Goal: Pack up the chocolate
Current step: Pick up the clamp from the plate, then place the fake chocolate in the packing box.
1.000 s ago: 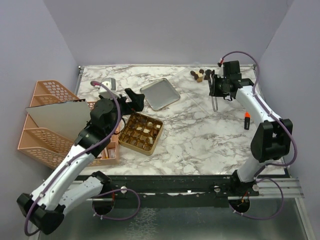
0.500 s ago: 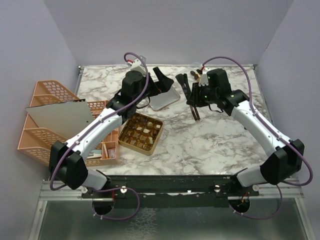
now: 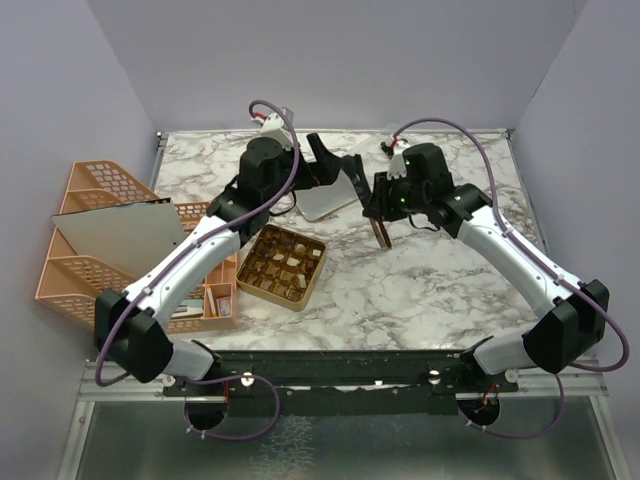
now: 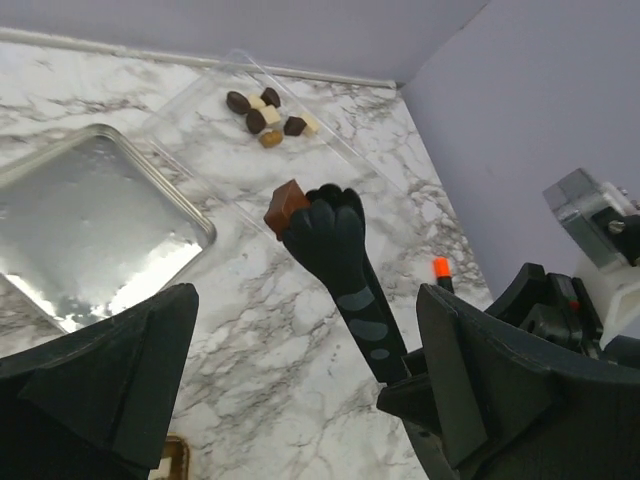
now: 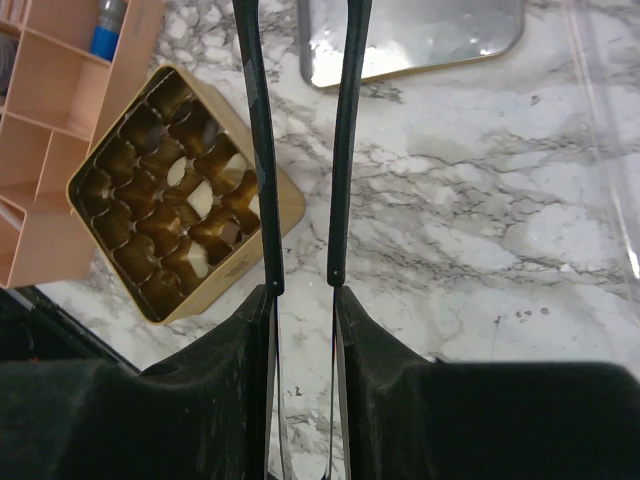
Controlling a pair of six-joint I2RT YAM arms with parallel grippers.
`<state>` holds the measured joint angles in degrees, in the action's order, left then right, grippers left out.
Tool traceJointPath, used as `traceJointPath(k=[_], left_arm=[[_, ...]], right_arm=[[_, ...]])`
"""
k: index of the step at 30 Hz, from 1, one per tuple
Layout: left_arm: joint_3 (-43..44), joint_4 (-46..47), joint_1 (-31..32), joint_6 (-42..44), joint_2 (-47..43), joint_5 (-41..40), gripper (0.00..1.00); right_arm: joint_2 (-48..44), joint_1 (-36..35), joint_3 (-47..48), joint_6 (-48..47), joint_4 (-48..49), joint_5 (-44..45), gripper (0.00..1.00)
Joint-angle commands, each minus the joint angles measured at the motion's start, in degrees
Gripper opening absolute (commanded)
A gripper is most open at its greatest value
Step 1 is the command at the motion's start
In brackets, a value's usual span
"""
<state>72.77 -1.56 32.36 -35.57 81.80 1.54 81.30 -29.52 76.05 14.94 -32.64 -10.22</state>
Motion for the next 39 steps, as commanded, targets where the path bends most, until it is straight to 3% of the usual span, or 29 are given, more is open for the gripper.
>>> traceJointPath(k=[1, 9, 17, 26, 39], left_arm=[[-0.92, -4.78, -0.11, 10.99, -10.66, -8.85, 0.99], [-15.60, -3.32, -0.10, 20.18, -34.11, -26.06, 0.99], [-28.65, -0.23, -0.12, 24.97, -52.34, -35.42, 0.99], [-34.86, 0.98, -0.10, 28.33, -59.37, -39.53, 0.99], [-37.26, 3.27, -0.10, 28.89, -62.07, -40.80, 0.99]], right_arm=[[-1.59, -3.98, -0.77, -0.34, -1.76, -0.47, 0.26], [-0.87, -11.87, -0.49, -0.55, -6.68, 2.64, 0.26], [4.57, -20.97, 0.16, 1.42, -9.50, 4.15, 0.26], [11.52, -28.07, 1.04, 3.41, -9.55, 3.20, 0.26], [14.91, -29.45, -0.16, 3.25, -11.31, 1.67, 0.27]])
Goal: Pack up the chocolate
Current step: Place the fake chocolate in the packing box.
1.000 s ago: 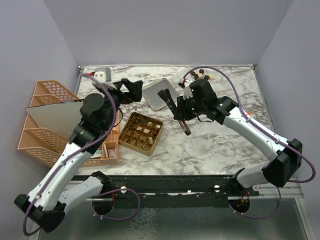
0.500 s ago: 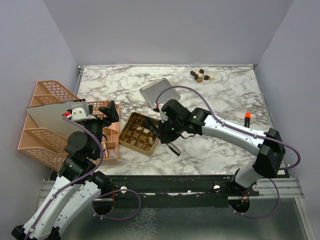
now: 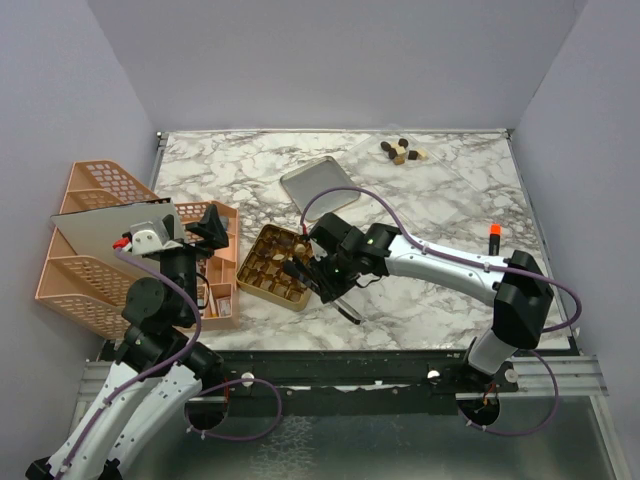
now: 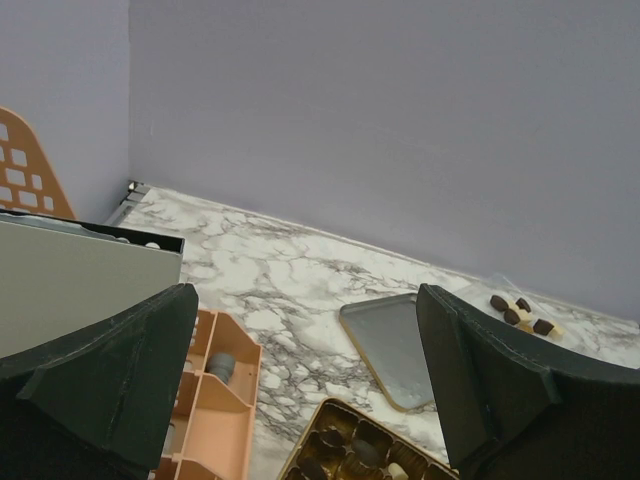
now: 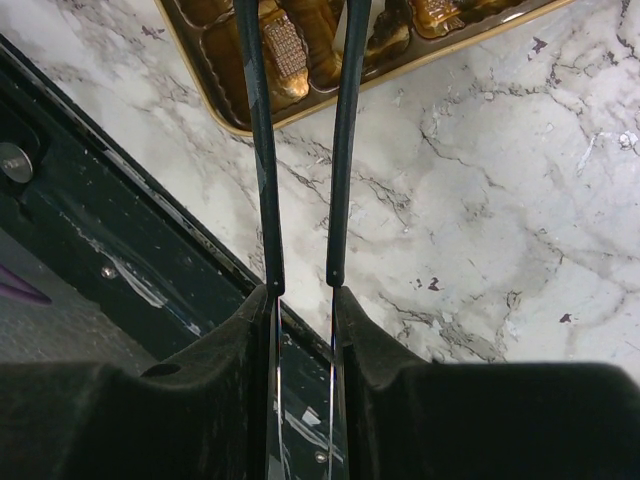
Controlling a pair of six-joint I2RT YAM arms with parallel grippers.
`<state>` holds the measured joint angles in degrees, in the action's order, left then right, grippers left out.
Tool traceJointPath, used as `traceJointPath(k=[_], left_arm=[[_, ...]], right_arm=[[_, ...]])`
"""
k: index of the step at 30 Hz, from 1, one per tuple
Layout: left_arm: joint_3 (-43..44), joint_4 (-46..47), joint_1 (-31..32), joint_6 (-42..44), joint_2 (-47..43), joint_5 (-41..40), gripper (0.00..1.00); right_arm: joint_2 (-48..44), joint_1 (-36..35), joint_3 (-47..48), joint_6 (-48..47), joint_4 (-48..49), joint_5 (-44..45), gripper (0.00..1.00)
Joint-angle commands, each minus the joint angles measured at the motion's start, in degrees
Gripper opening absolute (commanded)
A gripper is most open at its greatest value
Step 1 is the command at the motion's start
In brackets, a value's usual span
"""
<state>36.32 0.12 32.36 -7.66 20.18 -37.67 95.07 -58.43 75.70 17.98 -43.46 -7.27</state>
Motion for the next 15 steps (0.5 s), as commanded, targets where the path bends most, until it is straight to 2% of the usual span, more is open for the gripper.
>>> traceJointPath(k=[1, 15], left_arm=[[-0.88, 1.63, -0.10, 0.97, -0.37, -1.47, 0.99], [-1.11, 1.64, -0.10, 1.30, -0.48, -1.57, 0.99]], right_arm=[[1.36, -0.49, 0.15, 0.25, -0.09, -1.60, 0.27], [2.34, -0.63, 1.22, 1.35, 1.01, -0.68, 0.36]])
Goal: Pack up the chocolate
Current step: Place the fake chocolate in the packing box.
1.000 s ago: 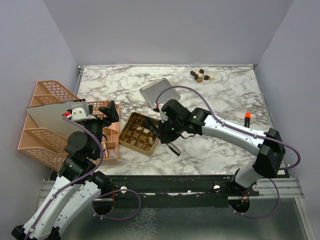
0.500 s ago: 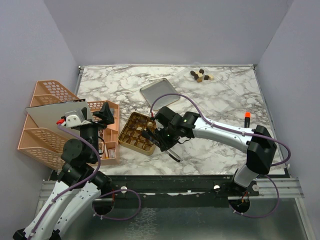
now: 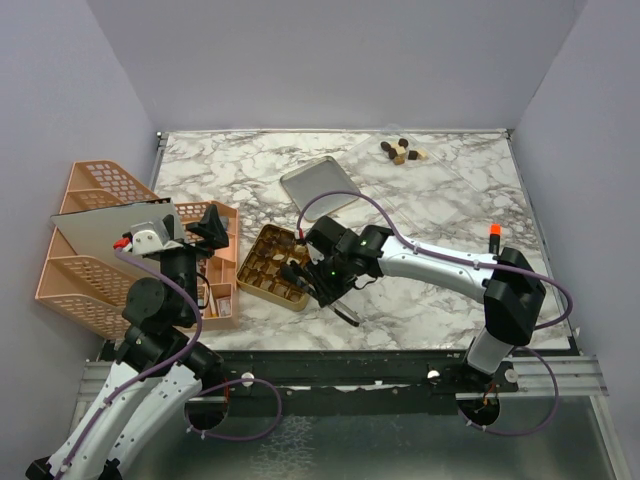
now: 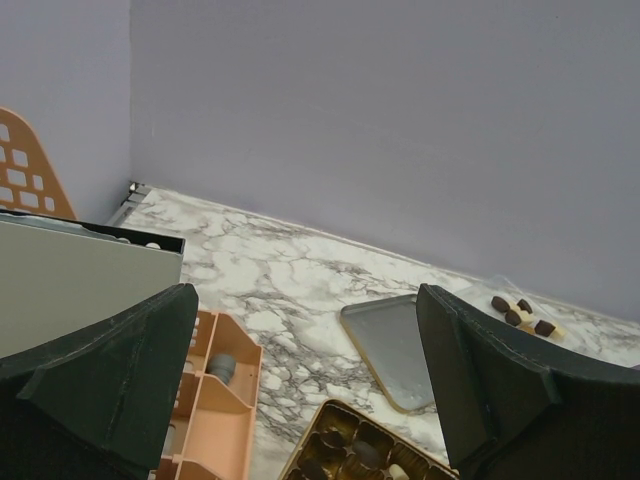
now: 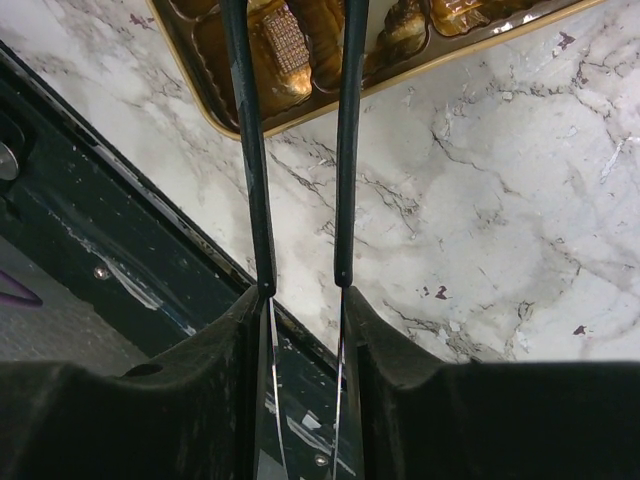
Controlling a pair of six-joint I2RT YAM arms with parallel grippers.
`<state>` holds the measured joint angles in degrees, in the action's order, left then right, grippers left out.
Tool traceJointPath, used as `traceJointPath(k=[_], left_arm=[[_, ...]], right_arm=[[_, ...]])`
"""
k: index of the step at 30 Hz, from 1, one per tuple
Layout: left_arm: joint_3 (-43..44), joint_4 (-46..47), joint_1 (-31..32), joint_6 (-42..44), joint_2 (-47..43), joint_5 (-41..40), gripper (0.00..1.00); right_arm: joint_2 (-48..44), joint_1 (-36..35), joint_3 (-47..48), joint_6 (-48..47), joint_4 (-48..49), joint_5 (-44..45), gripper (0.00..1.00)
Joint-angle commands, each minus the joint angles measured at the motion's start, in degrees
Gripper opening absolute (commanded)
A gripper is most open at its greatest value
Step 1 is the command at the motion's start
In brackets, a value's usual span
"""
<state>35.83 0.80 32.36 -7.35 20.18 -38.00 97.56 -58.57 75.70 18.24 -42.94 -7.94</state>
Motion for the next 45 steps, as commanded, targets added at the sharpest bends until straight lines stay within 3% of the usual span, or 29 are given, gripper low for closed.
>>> traceJointPath(k=[1, 14, 25, 30, 37, 41, 45], left_arm=[[-0.63, 0.96, -0.10, 1.02, -0.45, -1.25, 0.99], [-0.60, 0.74, -0.10, 0.81, -0.46, -1.13, 0.99], [-0.61, 0.35, -0.10, 0.38, -0.43, -0.37, 0.99], [2.38, -5.00, -0.10, -7.28, 1.58, 4.01, 0.99], [6.82, -15.41, -0.13, -21.40, 9.42, 16.94, 0.99], [7.66, -16.04, -0.10, -26.22, 14.77, 23.45, 0.99], [7.45, -15.70, -0.10, -27.59, 18.34, 24.41, 0.96]], right_arm=[[-0.25, -0.54, 1.21, 1.09, 0.50, -0.05, 0.36], [-0.79, -0.53, 0.13, 1.27, 0.88, 0.91, 0.42], [-3.05, -0.53, 1.85, 1.71, 0.41, 1.06, 0.37], [-4.57, -0.50, 3.37, 1.63, -0.35, 1.35, 0.37], [-8.13, -0.50, 4.44, 1.71, 0.51, 1.93, 0.37], [-9.47, -0.50, 4.92, 1.63, 1.10, 3.49, 0.37], [-11.18, -0.50, 5.09, 2.11, 2.64, 4.30, 0.37]])
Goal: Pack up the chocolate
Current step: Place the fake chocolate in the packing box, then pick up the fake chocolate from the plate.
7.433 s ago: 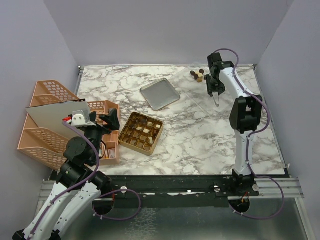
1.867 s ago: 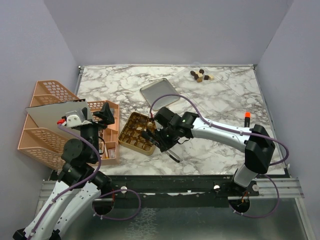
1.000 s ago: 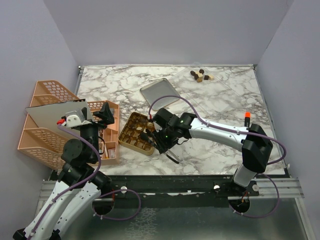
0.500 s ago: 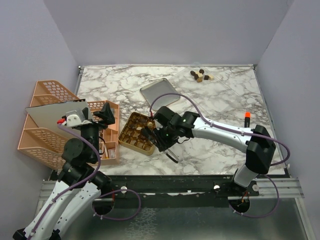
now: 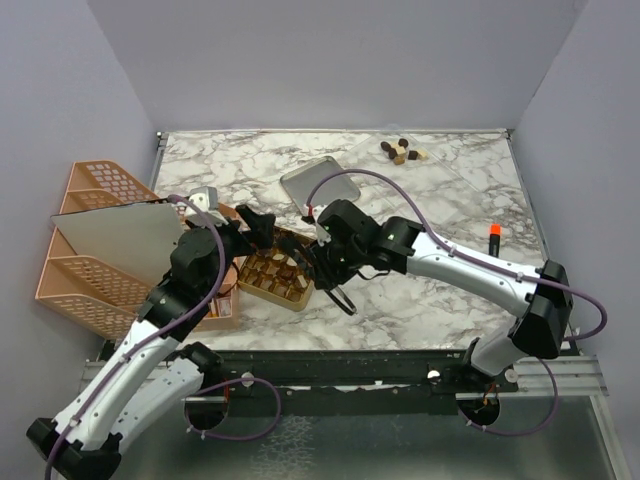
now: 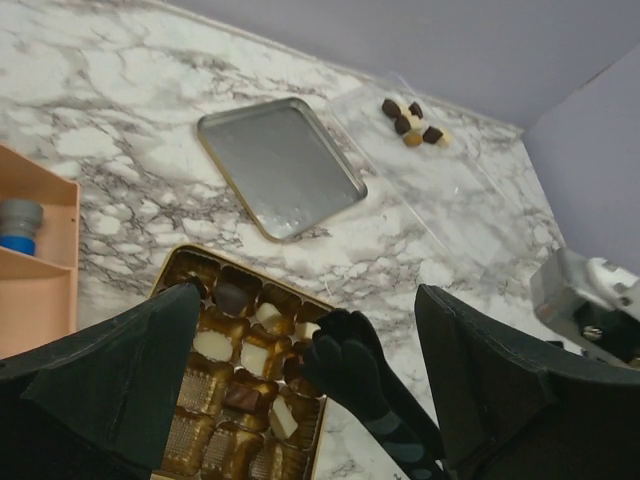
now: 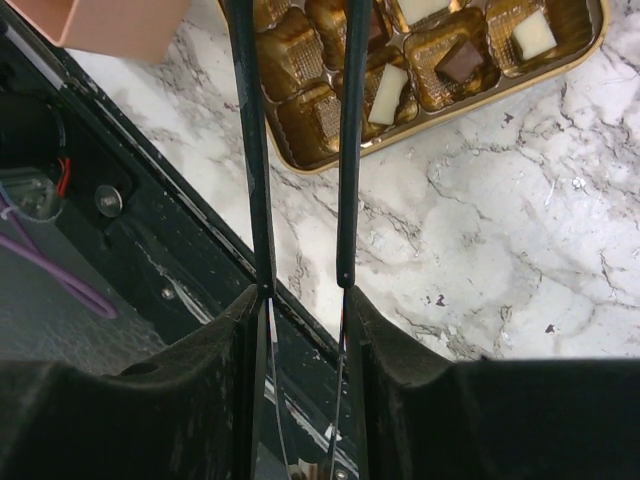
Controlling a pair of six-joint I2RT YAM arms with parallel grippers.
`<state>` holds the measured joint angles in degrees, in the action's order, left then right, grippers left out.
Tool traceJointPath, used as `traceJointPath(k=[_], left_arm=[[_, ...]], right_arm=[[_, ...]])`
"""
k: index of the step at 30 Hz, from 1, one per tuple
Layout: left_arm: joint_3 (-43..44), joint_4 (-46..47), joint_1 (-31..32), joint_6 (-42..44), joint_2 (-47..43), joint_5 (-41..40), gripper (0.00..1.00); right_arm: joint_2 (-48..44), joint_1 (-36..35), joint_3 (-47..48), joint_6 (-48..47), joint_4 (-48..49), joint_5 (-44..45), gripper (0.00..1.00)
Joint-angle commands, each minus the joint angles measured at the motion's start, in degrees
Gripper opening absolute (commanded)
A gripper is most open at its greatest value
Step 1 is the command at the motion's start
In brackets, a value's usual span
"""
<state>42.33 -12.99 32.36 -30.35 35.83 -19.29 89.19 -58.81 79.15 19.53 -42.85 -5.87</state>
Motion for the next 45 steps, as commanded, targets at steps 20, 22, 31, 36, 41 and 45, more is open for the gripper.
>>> traceJointPath(k=[20, 22, 31, 36, 41, 45], left_arm=[[0.06, -1.48, -0.10, -0.98, 12.41, 10.17, 0.90], [0.04, -1.85, -0.10, -0.73, 12.44, 9.78, 0.90], [0.63, -2.32, -0.10, -0.60, 14.26, 9.71, 0.89], [0.38, -2.70, -0.10, -0.79, 14.45, 9.85, 0.88], [3.01, -3.94, -0.10, -2.71, 12.85, 10.40, 0.90], [5.59, -3.20, -0.10, -4.80, 12.76, 12.09, 0.92]], right_arm=[[-7.48, -0.32, 2.65, 2.22, 4.83, 9.57, 0.35], [-7.68, -0.30, 2.67, 2.46, 4.60, 10.78, 0.35], [-8.77, -0.26, 1.88, 3.06, 4.82, 13.78, 0.35], [-8.41, -0.26, 1.75, 2.66, 4.78, 13.26, 0.35], [-6.09, -0.31, 2.31, 1.51, 2.41, 13.26, 0.35], [-5.14, -0.26, 1.95, 0.49, 3.00, 11.06, 0.35]])
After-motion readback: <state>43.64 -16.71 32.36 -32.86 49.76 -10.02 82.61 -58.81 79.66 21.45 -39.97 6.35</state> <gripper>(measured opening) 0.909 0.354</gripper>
